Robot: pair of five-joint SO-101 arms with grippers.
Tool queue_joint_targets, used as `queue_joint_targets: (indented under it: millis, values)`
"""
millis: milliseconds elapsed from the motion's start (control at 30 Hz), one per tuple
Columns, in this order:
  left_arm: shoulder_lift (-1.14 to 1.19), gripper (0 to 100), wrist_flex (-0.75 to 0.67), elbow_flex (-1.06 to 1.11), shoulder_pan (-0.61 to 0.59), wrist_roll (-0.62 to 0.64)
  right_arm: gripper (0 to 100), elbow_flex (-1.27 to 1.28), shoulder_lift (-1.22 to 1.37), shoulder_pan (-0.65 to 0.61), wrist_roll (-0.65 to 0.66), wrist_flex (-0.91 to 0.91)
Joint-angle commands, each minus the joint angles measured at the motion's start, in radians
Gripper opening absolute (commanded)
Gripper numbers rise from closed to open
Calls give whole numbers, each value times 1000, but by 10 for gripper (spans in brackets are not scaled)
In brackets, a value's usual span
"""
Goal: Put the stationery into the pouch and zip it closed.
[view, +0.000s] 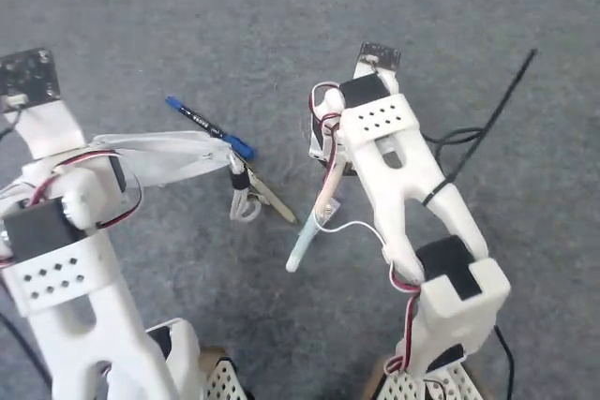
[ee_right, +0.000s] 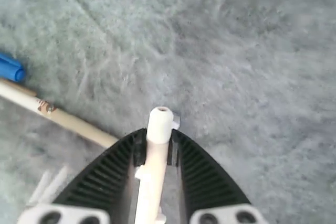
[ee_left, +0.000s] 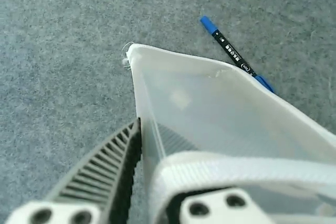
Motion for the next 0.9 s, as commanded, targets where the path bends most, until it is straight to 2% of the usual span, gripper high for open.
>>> queue_joint_targets:
  millis: [0,433,867]
  values:
    - [-3,11,-37,-12,-8,17,6,-38,-94,5,18,35]
    - [-5,11,-37,-12,-8,17,6,-15,-205,1,20,127]
    - [-5,11,-37,-12,-8,17,6,433,-631,-24,12,-211]
